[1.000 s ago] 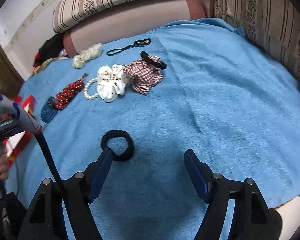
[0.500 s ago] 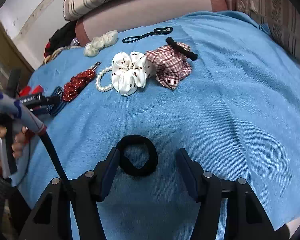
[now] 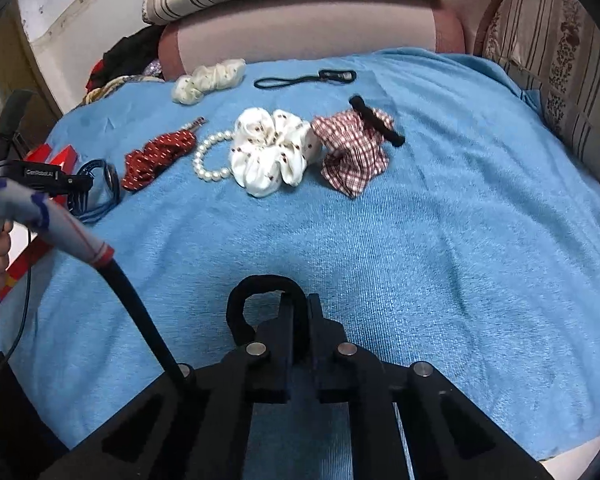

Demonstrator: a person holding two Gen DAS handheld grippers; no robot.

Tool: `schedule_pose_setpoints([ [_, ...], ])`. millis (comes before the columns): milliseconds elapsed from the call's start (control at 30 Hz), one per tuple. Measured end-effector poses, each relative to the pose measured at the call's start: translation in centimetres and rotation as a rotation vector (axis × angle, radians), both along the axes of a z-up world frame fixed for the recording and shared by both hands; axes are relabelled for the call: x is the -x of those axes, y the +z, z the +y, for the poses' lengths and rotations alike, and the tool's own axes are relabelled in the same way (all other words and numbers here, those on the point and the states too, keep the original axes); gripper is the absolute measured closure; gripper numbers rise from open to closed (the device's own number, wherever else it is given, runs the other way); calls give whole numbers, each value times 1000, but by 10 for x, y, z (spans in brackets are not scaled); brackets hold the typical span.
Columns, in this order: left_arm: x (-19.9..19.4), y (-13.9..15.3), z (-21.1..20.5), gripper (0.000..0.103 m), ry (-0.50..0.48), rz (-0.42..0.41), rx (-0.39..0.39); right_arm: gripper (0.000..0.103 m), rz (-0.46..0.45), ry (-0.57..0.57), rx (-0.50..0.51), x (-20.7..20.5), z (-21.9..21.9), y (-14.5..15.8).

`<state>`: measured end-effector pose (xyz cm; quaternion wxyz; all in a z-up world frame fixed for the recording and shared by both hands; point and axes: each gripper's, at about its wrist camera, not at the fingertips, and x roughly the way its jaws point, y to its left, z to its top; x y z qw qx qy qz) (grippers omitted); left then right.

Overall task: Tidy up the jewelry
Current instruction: 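Grasp the black hair tie with the right tool while the left grasps the watch strap, then carry the watch strap into the tray with the left tool while the right drops the hair tie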

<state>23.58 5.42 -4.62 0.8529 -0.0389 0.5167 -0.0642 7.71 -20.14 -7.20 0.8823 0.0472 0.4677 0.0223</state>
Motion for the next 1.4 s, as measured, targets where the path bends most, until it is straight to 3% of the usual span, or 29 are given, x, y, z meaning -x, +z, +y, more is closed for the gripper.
schedule_pose_setpoints([
  [300,56,70,45,97,49,-133,48,97,-75,133,-13,5,41,46],
  [500,82,85,107,97,143,-160,21,97,-79,284,-69,-16,104,67],
  [800,80,47,192,97,234,-85,-16,97,-45,474,-120,-57,226,70],
  [1033,76,12,246,97,282,-11,-36,97,19,569,-100,-88,310,40],
  [1400,31,-12,280,95,285,16,-118,96,104,568,-74,-122,359,-3],
])
